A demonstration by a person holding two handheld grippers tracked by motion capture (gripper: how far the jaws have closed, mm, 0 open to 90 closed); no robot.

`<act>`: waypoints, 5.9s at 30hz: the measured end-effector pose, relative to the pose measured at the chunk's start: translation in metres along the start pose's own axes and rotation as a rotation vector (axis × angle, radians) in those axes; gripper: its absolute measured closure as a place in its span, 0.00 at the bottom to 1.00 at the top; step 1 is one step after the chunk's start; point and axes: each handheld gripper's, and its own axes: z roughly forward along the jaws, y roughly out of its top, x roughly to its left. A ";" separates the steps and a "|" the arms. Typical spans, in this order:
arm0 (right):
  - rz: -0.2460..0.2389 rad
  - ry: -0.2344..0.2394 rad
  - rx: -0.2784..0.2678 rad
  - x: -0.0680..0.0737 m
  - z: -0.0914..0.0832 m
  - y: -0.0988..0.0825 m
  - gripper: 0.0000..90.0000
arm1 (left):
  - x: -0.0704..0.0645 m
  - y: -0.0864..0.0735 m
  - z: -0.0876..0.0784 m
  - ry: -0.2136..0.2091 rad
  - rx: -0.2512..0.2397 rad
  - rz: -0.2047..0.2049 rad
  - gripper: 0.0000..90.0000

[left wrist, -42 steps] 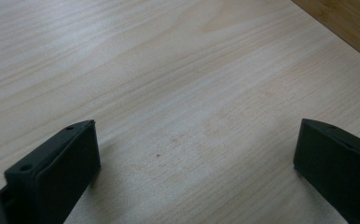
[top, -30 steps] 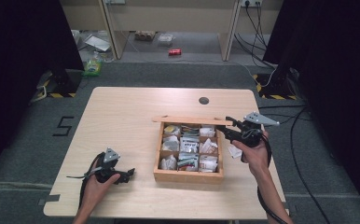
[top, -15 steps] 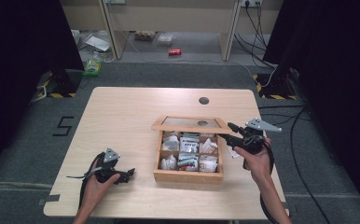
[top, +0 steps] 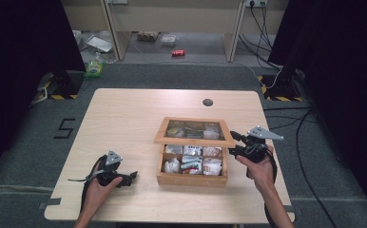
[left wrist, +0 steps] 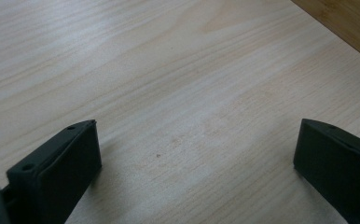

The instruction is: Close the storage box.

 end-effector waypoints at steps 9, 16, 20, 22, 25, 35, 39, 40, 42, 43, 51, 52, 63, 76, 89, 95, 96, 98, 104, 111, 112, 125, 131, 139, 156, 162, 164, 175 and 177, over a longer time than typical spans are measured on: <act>-0.012 0.003 0.013 0.001 0.001 -0.008 0.50 | 0.000 0.000 0.000 0.000 -0.001 -0.001 0.00; -0.009 0.024 0.021 0.001 0.001 -0.021 0.50 | 0.000 0.000 0.000 0.000 -0.001 -0.002 0.00; -0.008 0.033 0.022 0.000 0.002 -0.025 0.50 | 0.000 0.000 0.000 0.000 -0.001 -0.001 0.00; -0.008 0.034 0.017 0.000 0.002 -0.025 0.50 | 0.000 0.000 0.000 0.000 -0.001 -0.001 0.00; -0.012 0.033 0.022 0.000 0.002 -0.026 0.50 | 0.000 0.000 0.000 0.000 -0.001 -0.002 0.00; -0.046 -0.001 0.032 0.002 0.001 -0.026 0.49 | -0.001 0.000 0.000 0.001 -0.004 -0.006 0.00; -0.059 -0.019 0.036 0.003 -0.002 -0.030 0.50 | -0.001 0.000 0.000 0.001 -0.005 -0.005 0.00; -0.059 -0.017 0.034 0.003 -0.003 -0.031 0.50 | -0.001 0.000 0.000 0.001 -0.005 -0.005 0.00; -0.065 -0.015 0.032 0.002 -0.004 -0.032 0.50 | -0.001 0.000 0.000 0.001 -0.003 -0.005 0.00; -0.065 -0.014 0.030 0.002 -0.003 -0.033 0.50 | -0.001 0.000 0.000 0.001 -0.004 -0.005 0.00; -0.082 -0.044 0.029 0.004 -0.003 -0.034 0.49 | -0.001 0.000 0.000 0.001 -0.004 -0.006 0.00; -0.083 -0.048 0.030 0.004 -0.003 -0.034 0.49 | -0.001 0.000 0.000 0.001 -0.004 -0.006 0.00; -0.073 -0.077 0.033 0.006 -0.003 -0.033 0.47 | -0.001 -0.001 0.000 0.001 -0.004 -0.006 0.00; -0.091 -0.080 0.064 0.006 -0.006 -0.047 0.47 | -0.001 -0.001 0.000 0.002 -0.003 -0.007 0.00; -0.083 -0.039 0.086 0.001 -0.010 -0.058 0.47 | -0.001 -0.001 -0.001 0.002 -0.003 -0.006 0.00; -0.048 -0.021 0.083 -0.001 -0.012 -0.059 0.47 | -0.001 -0.001 -0.001 0.002 -0.001 -0.003 0.00; -0.047 -0.026 0.077 -0.002 -0.015 -0.060 0.48 | -0.001 -0.001 -0.001 0.001 -0.003 -0.005 0.00; -0.045 -0.033 0.075 -0.004 -0.021 -0.062 0.48 | -0.001 -0.001 -0.001 0.001 -0.003 -0.007 0.00; -0.021 -0.025 0.082 -0.009 -0.027 -0.068 0.47 | -0.001 -0.001 -0.001 0.002 -0.001 -0.003 0.00; -0.023 -0.026 0.080 -0.008 -0.029 -0.066 0.46 | -0.001 -0.001 -0.001 0.002 -0.002 -0.004 0.00; -0.025 -0.031 0.085 -0.009 -0.029 -0.066 0.46 | -0.001 -0.001 -0.001 0.002 -0.001 -0.002 0.00; 0.025 -0.112 0.109 -0.021 -0.031 -0.069 0.40 | -0.001 -0.001 -0.001 0.001 -0.001 -0.004 0.00; 0.039 -0.122 0.116 -0.023 -0.031 -0.070 0.37 | -0.001 -0.001 -0.001 0.002 -0.001 -0.003 0.00; 0.055 -0.147 0.113 -0.029 -0.034 -0.069 0.34 | -0.001 -0.001 -0.001 0.001 -0.002 -0.004 0.00; 0.076 -0.229 0.154 -0.044 -0.043 -0.071 0.30 | -0.001 -0.001 -0.001 0.001 -0.002 -0.003 0.00; 0.110 -0.268 0.170 -0.056 -0.049 -0.075 0.30 | -0.001 -0.001 -0.001 0.001 -0.002 -0.004 0.00; 0.114 -0.277 0.182 -0.061 -0.050 -0.078 0.30 | -0.001 -0.001 -0.001 0.001 -0.002 -0.004 0.00; 0.111 -0.320 0.240 -0.072 -0.047 -0.090 0.28 | -0.001 -0.001 -0.001 0.001 -0.002 -0.004 0.00; 0.114 -0.326 0.247 -0.074 -0.047 -0.093 0.28 | -0.001 -0.001 -0.001 0.001 -0.002 -0.004 0.00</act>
